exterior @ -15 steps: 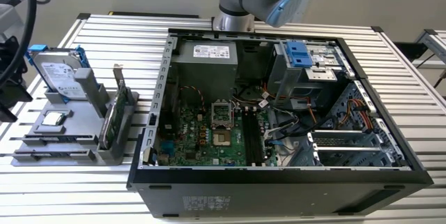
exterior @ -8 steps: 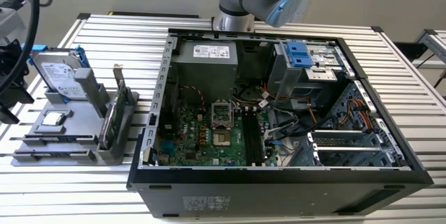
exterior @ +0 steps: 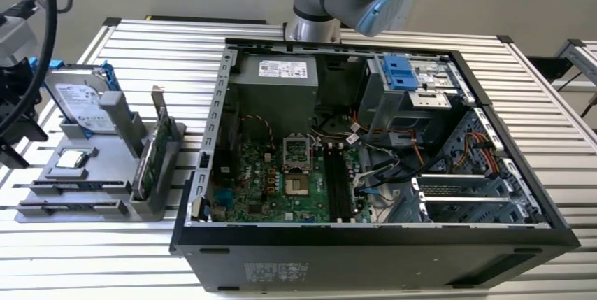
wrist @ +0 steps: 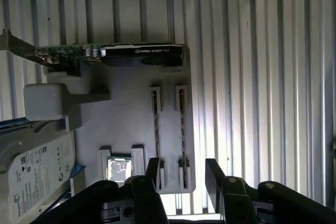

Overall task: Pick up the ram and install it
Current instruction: 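Pick up the ram and move it above insertion slot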

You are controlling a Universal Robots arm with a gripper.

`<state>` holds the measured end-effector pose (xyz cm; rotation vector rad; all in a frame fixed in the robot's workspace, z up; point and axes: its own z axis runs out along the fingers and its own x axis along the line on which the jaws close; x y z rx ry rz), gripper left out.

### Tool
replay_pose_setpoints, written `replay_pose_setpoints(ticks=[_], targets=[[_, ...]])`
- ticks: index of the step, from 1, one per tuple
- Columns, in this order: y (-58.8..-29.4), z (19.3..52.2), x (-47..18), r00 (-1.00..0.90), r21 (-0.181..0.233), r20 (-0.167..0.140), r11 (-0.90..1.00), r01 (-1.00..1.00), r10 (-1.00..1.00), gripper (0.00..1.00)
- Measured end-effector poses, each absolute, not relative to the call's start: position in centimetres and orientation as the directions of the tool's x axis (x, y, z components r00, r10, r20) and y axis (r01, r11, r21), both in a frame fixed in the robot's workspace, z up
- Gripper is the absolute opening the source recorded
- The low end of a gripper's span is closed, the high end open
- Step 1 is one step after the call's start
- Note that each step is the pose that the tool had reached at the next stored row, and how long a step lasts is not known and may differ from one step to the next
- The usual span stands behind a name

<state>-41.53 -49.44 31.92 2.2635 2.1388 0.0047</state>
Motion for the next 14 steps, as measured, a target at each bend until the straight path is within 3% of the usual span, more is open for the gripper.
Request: replay_pose_setpoints(ticks=[14], targets=[[-49.44, 30.94, -41.53, 0.057, 0.022, -0.017, -0.056, 0.998, 0.998, 1.0]])
